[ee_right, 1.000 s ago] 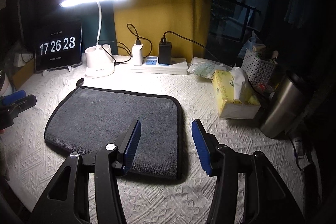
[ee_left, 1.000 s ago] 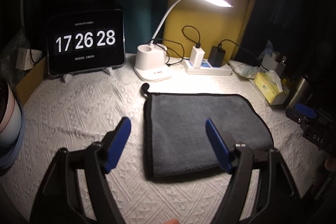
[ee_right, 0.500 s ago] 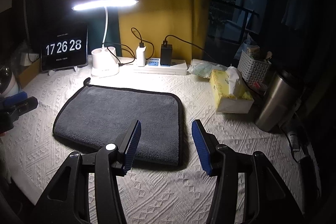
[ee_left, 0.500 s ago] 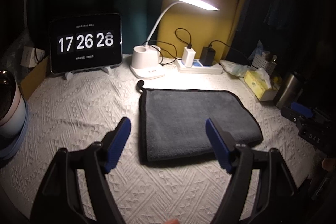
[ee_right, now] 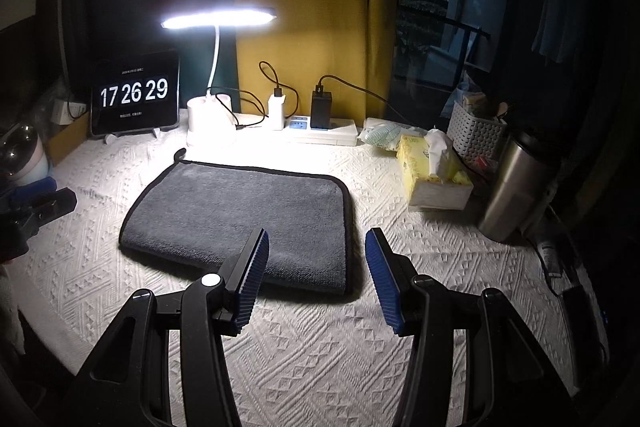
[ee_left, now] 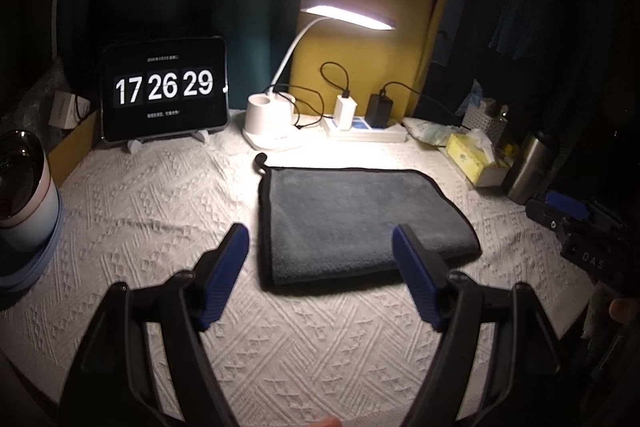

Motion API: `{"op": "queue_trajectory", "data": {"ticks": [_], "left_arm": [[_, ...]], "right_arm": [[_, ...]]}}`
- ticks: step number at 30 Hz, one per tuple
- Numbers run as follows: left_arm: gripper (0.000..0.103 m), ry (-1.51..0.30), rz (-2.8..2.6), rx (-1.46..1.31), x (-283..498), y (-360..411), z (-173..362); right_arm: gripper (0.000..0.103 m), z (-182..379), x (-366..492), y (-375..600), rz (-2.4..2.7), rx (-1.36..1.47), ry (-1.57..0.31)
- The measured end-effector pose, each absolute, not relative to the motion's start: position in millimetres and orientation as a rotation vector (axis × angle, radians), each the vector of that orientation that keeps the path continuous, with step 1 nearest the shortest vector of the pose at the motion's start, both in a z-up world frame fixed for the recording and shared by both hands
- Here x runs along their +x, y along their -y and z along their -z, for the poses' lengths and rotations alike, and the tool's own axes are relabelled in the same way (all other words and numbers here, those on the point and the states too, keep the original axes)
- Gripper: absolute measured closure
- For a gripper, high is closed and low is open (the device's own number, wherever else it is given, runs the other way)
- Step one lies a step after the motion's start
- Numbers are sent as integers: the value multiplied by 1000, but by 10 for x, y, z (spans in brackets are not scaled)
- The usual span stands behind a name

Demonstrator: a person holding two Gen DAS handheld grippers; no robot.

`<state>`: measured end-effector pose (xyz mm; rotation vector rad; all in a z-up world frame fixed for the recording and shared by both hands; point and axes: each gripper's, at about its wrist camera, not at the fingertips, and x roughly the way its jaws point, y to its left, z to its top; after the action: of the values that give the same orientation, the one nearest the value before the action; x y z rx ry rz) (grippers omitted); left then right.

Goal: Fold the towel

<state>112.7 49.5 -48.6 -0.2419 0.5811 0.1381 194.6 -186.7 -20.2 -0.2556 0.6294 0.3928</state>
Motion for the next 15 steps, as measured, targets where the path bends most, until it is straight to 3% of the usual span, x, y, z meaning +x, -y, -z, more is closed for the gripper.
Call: {"op": "queue_trajectory", "data": {"ticks": [15], "left_arm": [[28,-550,-112,-238,771,-345,439]], "right_arm": [[50,146,1570,1877,-415,-259,-603]]}}
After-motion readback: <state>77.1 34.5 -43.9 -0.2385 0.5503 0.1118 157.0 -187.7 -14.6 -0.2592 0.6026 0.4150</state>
